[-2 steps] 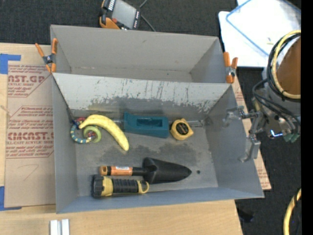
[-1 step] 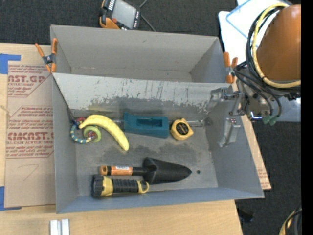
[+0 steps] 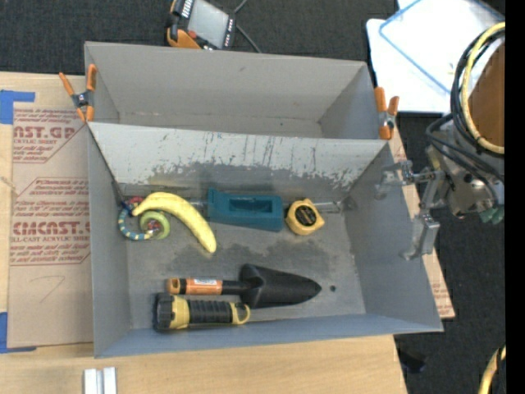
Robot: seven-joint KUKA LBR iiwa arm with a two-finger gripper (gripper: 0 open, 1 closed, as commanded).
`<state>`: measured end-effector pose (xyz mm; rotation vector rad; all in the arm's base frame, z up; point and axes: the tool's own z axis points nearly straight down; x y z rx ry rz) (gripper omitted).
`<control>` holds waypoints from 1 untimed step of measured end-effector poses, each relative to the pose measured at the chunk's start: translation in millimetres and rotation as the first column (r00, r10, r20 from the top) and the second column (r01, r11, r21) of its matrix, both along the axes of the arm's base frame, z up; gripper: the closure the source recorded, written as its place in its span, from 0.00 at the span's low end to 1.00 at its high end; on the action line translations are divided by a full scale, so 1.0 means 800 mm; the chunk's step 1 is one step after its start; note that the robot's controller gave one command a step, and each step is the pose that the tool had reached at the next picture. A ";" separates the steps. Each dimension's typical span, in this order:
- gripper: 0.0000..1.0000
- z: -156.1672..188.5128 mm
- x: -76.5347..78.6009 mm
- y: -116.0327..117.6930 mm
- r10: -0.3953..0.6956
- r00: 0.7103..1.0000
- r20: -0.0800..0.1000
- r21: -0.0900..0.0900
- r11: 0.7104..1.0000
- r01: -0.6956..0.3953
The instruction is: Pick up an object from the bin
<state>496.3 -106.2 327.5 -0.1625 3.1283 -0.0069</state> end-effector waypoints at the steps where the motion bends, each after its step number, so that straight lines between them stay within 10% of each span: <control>1: 0.00 -0.100 -0.004 0.069 -0.074 0.997 -0.007 0.011 0.997 0.074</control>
Offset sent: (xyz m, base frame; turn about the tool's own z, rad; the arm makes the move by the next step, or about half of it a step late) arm 0.0098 0.0456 -0.0595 0.0374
